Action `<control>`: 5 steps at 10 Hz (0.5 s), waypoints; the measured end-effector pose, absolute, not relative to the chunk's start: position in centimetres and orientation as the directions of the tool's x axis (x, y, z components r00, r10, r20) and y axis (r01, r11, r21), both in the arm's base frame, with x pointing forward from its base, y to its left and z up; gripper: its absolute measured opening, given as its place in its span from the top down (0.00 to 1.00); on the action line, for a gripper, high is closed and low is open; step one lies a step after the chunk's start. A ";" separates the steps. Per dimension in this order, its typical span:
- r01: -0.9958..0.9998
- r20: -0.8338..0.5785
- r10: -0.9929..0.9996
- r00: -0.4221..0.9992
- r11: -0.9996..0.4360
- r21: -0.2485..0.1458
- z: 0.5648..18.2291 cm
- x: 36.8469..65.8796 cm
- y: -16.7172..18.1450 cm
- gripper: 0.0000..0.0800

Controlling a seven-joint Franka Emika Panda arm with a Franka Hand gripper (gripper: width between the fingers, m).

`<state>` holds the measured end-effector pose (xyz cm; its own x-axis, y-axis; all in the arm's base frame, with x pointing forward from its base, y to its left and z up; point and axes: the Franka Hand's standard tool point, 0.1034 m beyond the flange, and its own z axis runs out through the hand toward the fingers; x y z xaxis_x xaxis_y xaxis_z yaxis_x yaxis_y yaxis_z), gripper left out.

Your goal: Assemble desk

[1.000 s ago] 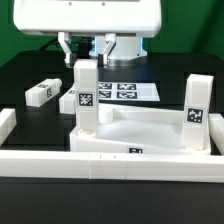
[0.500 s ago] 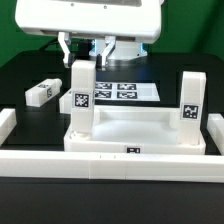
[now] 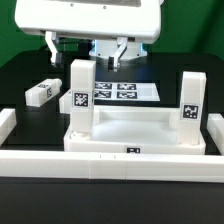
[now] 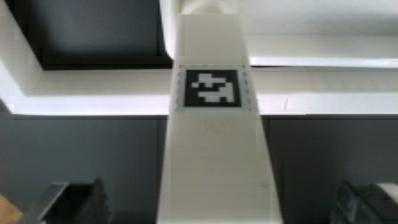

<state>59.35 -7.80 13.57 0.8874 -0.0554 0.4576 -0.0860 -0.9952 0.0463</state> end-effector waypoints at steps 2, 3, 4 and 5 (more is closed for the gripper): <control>-0.085 0.437 -0.066 0.897 -0.996 0.022 14.7 59.8 -8.2 0.19; -0.087 0.424 -0.075 0.902 -0.996 0.008 15.2 59.9 -8.4 0.19; -0.079 0.406 -0.074 0.911 -0.997 -0.003 15.4 60.1 -8.4 0.19; -0.081 0.411 -0.074 0.908 -0.997 0.000 15.5 60.2 -8.5 0.19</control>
Offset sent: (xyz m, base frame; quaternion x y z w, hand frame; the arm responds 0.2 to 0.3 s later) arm 0.0107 -0.0085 0.0183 0.0181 -0.0639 -0.0387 0.9970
